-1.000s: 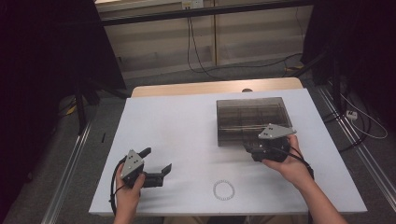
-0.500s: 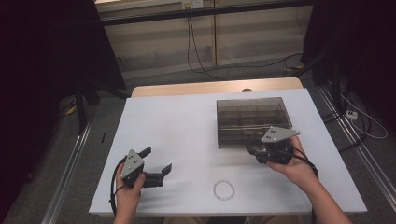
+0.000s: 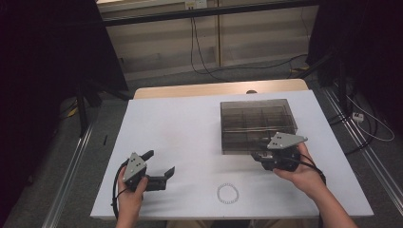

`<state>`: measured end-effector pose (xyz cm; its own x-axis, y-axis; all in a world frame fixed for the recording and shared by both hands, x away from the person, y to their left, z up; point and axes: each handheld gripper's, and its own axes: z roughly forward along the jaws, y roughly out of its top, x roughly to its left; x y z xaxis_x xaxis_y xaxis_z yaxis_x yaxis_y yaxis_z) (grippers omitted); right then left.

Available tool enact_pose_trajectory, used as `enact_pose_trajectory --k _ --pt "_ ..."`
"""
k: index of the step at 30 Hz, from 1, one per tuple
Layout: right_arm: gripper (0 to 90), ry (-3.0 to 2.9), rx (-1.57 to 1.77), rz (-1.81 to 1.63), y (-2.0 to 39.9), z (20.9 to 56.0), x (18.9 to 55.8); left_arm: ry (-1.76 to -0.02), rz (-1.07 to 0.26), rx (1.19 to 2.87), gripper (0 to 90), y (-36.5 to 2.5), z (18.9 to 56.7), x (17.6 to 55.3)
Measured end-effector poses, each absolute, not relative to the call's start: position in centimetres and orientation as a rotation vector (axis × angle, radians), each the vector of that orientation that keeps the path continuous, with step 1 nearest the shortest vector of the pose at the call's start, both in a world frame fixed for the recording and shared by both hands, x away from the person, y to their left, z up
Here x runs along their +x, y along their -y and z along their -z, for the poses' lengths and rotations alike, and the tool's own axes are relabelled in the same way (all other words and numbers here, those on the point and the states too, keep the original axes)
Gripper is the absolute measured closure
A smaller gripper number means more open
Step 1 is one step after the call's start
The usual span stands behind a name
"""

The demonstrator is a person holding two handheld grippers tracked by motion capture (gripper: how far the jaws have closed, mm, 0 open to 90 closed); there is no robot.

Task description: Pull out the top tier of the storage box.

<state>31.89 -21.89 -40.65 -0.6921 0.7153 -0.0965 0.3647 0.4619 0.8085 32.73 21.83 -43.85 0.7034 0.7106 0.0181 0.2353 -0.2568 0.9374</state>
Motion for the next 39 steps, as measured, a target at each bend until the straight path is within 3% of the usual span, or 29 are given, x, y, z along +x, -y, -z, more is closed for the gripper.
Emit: enact_pose_trajectory --k 31,39 --pt "54.4 -2.320 0.886 -1.152 22.7 40.8 30.8 -0.743 -0.542 1.822 2.4 -21.7 43.9 32.7" --pt "49.0 -2.318 0.909 -1.172 22.9 40.6 30.8 -0.744 -0.540 1.827 2.4 -21.7 43.9 32.7"
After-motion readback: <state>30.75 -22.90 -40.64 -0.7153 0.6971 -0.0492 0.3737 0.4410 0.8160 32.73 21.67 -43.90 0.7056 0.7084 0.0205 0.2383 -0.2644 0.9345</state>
